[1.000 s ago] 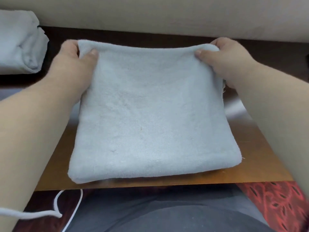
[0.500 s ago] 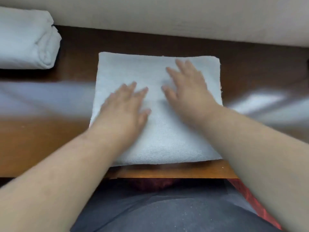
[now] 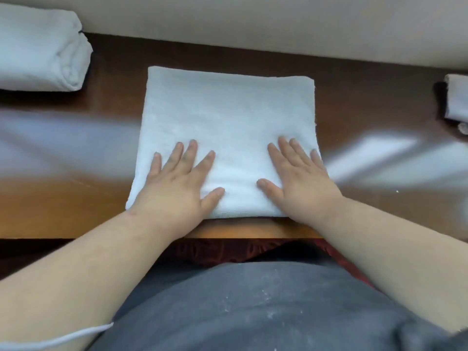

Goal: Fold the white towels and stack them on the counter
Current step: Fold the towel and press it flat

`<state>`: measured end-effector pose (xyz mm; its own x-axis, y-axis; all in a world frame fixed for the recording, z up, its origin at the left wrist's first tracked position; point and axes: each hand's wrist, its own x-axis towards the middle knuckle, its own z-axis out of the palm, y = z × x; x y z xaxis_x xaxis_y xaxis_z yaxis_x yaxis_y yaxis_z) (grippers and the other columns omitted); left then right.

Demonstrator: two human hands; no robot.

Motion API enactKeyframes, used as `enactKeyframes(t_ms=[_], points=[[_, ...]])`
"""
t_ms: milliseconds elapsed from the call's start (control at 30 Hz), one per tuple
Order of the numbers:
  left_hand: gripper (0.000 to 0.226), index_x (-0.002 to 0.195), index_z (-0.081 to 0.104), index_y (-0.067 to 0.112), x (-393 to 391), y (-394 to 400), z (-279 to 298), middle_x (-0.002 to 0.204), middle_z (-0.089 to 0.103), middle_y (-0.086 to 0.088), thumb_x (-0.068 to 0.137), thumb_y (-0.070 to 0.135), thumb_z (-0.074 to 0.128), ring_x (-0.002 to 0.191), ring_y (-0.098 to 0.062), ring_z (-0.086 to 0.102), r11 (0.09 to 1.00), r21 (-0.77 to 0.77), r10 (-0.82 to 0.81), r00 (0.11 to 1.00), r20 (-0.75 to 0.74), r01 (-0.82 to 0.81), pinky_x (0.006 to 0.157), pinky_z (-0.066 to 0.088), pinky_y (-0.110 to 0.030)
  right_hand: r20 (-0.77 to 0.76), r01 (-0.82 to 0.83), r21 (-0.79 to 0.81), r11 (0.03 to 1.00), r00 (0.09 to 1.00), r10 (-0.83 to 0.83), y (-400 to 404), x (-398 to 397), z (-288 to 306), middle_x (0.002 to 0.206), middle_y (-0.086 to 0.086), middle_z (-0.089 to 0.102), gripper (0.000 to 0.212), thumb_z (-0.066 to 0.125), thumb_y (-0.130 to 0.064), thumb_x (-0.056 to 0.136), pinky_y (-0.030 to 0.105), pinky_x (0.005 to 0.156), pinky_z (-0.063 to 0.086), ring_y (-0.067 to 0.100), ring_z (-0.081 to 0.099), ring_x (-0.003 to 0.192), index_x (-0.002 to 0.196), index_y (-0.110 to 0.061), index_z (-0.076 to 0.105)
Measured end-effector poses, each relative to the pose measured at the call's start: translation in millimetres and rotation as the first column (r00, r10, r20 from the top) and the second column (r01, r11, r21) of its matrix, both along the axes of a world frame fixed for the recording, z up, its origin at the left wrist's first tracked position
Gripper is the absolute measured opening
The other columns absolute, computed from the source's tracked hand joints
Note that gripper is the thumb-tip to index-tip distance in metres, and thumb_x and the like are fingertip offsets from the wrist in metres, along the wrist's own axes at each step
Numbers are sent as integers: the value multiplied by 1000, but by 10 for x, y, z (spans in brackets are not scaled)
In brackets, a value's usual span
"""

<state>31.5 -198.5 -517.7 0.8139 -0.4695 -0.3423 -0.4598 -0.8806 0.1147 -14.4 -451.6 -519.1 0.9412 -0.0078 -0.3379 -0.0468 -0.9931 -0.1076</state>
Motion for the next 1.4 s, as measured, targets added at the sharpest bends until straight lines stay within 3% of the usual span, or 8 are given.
enactKeyframes(t_ms=[267, 367, 567, 733, 867, 1067, 1267, 1400], points=[[72, 154, 18, 35, 323, -217, 139, 164, 13, -3, 88, 65, 9, 150, -24, 8, 995, -80, -56, 993, 107, 64, 119, 14, -49, 181, -25, 71, 997, 983, 11, 169, 290, 154, 167, 4, 8, 80, 12, -68, 92, 51, 121, 5, 22, 2, 153, 157, -23, 17], [67, 155, 11, 37, 367, -68, 47, 165, 4, 0, 92, 60, 14, 151, -21, 0, 997, -50, -57, 995, 82, 61, 121, 6, -46, 65, -72, 68, 995, 996, 68, 116, 177, 62, 167, 0, -2, 83, 12, -73, 90, 48, 123, 1, 18, -6, 153, 159, -26, 6], [75, 157, 5, 27, 359, 543, -25, 165, -6, -3, 93, 66, 8, 150, -18, -12, 997, -79, -9, 994, 105, 18, 121, -3, -44, 11, 232, 126, 965, 972, -235, -521, -62, -8, 167, 0, -11, 89, 17, -76, 88, 47, 123, 3, 16, -8, 153, 158, -25, -4], [86, 157, 13, 23, -13, 822, -161, 163, 5, -1, 89, 73, 29, 151, -18, 2, 978, -40, -197, 972, 126, 204, 121, 12, -41, 98, -184, 46, 982, 979, 178, -473, -469, -123, 161, -5, -18, 100, 20, -85, 84, 44, 123, 0, 12, -20, 150, 157, -24, -12], [91, 154, 20, 4, -72, 915, -221, 161, 8, -8, 86, 63, 37, 149, -21, 10, 992, -28, -113, 978, 177, 120, 119, 15, -43, 66, -124, 4, 992, 990, 124, -567, -524, -132, 161, -4, -18, 99, 30, -76, 86, 41, 124, 1, 13, -18, 150, 157, -19, -10], [58, 126, 60, 11, -69, 960, -187, 119, 58, -11, 81, 46, 53, 111, -39, 54, 956, -223, -96, 917, 387, 193, 98, 43, -51, 361, -153, -24, 988, 920, 151, -565, -531, -74, 140, 15, 50, 86, 86, -25, 62, 43, 113, 25, 32, 39, 131, 140, -12, 53], [57, 122, 63, 14, -21, 783, -62, 120, 61, -12, 66, 17, 75, 114, -36, 50, 977, -211, 75, 968, 238, -24, 102, 40, -51, 352, -104, 59, 993, 933, 77, -534, -415, -26, 123, 6, 60, 73, 84, -12, 59, 43, 104, 37, 31, 51, 118, 127, -17, 60], [55, 124, 61, 19, 62, 826, 205, 116, 66, -6, 70, 19, 72, 112, -30, 55, 952, -293, 148, 968, 201, -84, 101, 42, -43, 283, 22, 341, 940, 951, -125, -668, -405, 175, 108, -12, 64, 51, 74, -14, 68, 26, 90, 41, 18, 59, 105, 114, -31, 59]])
